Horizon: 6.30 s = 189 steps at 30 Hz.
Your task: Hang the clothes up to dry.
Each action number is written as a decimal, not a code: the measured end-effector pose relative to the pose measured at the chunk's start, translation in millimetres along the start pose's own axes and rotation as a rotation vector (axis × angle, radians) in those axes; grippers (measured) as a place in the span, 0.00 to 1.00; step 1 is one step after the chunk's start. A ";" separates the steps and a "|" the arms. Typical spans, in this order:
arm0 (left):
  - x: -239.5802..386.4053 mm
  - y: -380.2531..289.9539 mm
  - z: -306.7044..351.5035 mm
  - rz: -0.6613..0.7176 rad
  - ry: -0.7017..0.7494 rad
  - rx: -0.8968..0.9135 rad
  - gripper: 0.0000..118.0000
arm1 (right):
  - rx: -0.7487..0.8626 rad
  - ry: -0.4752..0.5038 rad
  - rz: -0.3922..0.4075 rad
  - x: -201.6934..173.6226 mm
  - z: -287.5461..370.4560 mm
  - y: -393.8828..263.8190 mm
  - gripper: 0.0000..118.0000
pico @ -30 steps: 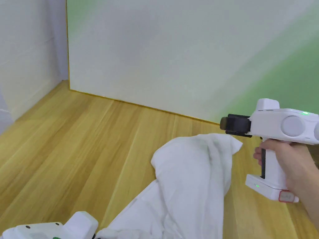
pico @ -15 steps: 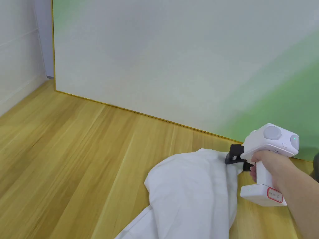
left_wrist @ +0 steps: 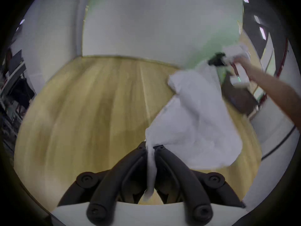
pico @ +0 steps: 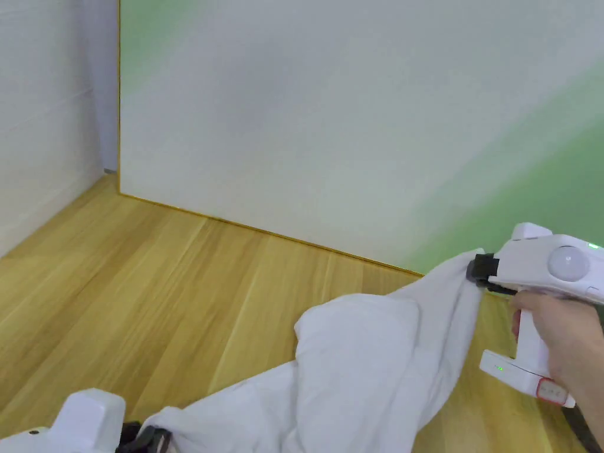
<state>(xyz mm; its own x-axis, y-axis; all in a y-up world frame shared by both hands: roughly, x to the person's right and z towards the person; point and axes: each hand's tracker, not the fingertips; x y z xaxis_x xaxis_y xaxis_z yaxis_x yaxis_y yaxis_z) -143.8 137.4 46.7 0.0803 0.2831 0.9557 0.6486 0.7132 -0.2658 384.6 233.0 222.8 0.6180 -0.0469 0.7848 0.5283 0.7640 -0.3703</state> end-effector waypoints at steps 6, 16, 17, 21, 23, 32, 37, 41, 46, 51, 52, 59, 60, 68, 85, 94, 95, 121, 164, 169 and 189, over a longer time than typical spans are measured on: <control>0.2 91.7 72.6 0.038 0.000 0.320 0.06 | 0.270 0.013 0.053 10.5 154.6 61.0 0.08; -6.3 231.5 198.4 0.200 0.003 0.600 0.06 | 0.595 -0.124 -0.101 70.9 366.0 127.3 0.08; -8.7 244.0 206.8 0.203 0.021 0.607 0.06 | 0.611 -0.146 -0.120 78.3 381.9 131.0 0.08; -6.2 284.6 234.9 0.132 0.092 0.668 0.06 | 0.674 -0.199 -0.132 105.4 430.4 138.4 0.08; -6.1 306.3 250.8 0.146 0.048 0.689 0.06 | 0.686 -0.199 -0.151 117.0 447.6 141.6 0.08; 34.5 382.7 270.2 0.000 0.106 0.778 0.06 | 0.742 -0.231 -0.127 112.2 470.5 149.5 0.08; 20.0 400.0 248.2 -0.097 0.172 0.757 0.06 | 0.719 -0.241 -0.116 111.8 444.6 158.2 0.08; -5.7 413.3 223.2 -0.076 0.170 0.739 0.06 | 0.693 -0.237 -0.112 109.7 409.3 170.8 0.08; -47.3 433.6 168.9 -0.102 0.177 0.743 0.06 | 0.677 -0.239 -0.113 103.1 352.5 199.2 0.08; -90.4 458.2 104.9 -0.108 0.186 0.699 0.06 | 0.641 -0.236 -0.113 90.7 284.7 221.7 0.08; -97.3 459.8 93.6 -0.105 0.187 0.692 0.06 | 0.632 -0.237 -0.106 88.4 272.2 224.4 0.08; -144.8 445.7 31.9 -0.090 0.177 0.592 0.06 | 0.555 -0.221 -0.068 75.9 188.3 221.2 0.08; -148.9 440.3 24.9 -0.098 0.188 0.573 0.06 | 0.541 -0.215 -0.069 74.8 179.1 218.8 0.08; -161.9 392.6 6.7 -0.106 0.179 0.421 0.06 | 0.455 -0.197 -0.057 67.5 141.8 178.7 0.08; -100.0 147.2 87.0 -0.171 0.066 0.178 0.06 | 0.342 -0.047 -0.003 74.8 239.5 -37.2 0.08; -59.7 -20.9 110.9 -0.131 0.030 0.005 0.06 | 0.200 -0.001 0.000 79.0 282.7 -201.7 0.08; -56.4 -35.0 113.1 -0.125 0.025 -0.003 0.06 | 0.187 -0.003 -0.008 79.6 285.5 -220.5 0.08; 48.5 43.0 118.3 -0.211 -0.018 0.425 0.86 | 0.501 0.069 0.022 23.2 328.2 -205.5 0.96; 115.2 100.9 -27.0 -0.349 -0.215 0.338 0.01 | -0.290 -0.039 -0.012 136.3 231.2 -357.2 0.47; 96.1 115.2 -53.1 -0.381 -0.175 0.297 0.01 | -0.255 -0.030 0.042 128.4 233.8 -361.4 0.04; 21.7 259.8 -257.8 -0.422 0.016 -0.217 0.93 | -0.213 0.027 0.003 116.9 240.9 -357.6 0.04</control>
<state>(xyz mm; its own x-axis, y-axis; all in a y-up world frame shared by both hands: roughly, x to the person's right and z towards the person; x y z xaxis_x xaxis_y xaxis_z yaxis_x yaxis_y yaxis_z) 221.6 163.4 31.0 -0.2132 -0.0137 0.9769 0.7702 0.6128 0.1767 127.6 109.2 566.7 0.6337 -0.0642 0.7709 0.6359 0.6108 -0.4718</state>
